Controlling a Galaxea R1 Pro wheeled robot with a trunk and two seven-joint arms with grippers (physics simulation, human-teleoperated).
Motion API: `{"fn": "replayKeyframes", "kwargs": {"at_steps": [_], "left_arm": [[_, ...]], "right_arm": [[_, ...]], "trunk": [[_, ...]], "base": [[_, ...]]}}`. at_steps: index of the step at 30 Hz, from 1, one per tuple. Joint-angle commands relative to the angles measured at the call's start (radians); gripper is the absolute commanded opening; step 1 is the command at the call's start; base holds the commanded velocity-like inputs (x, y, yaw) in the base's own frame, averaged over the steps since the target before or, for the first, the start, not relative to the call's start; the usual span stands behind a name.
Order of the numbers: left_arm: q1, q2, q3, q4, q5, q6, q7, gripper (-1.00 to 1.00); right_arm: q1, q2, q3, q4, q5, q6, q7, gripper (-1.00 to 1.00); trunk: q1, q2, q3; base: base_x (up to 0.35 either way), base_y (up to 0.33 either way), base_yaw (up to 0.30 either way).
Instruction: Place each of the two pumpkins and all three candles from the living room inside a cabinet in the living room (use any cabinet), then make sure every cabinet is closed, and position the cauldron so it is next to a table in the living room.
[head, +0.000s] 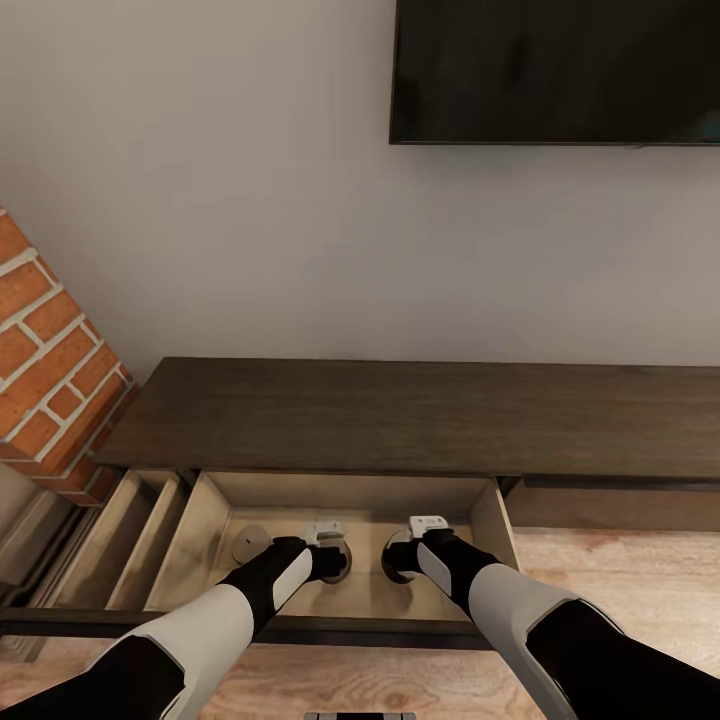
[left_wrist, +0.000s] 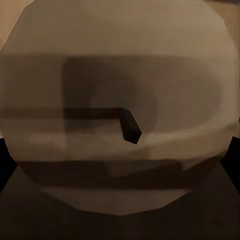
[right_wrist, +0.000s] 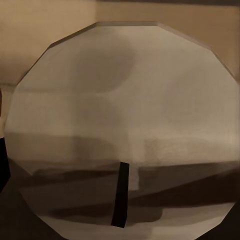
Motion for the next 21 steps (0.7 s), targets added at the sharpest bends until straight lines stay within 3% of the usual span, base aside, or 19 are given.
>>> {"fn": "replayKeyframes", "kwargs": {"at_steps": [1, 21], "left_arm": [[-0.001, 0.000, -0.004, -0.001, 0.009, 0.003, 0.007, -1.00], [-0.001, 0.000, -0.004, -0.001, 0.009, 0.002, 0.007, -1.00]], "right_arm": [[0.000, 0.000, 0.008, -0.002, -0.011, 0.005, -0.006, -1.00], [0.000, 0.000, 0.009, -0.003, -0.012, 0.005, -0.005, -1.00]], "trunk": [[0.000, 0.000, -0.001], [0.000, 0.000, -0.024]], "base": [[0.000, 0.000, 0.000], [0.000, 0.000, 0.000]]}}
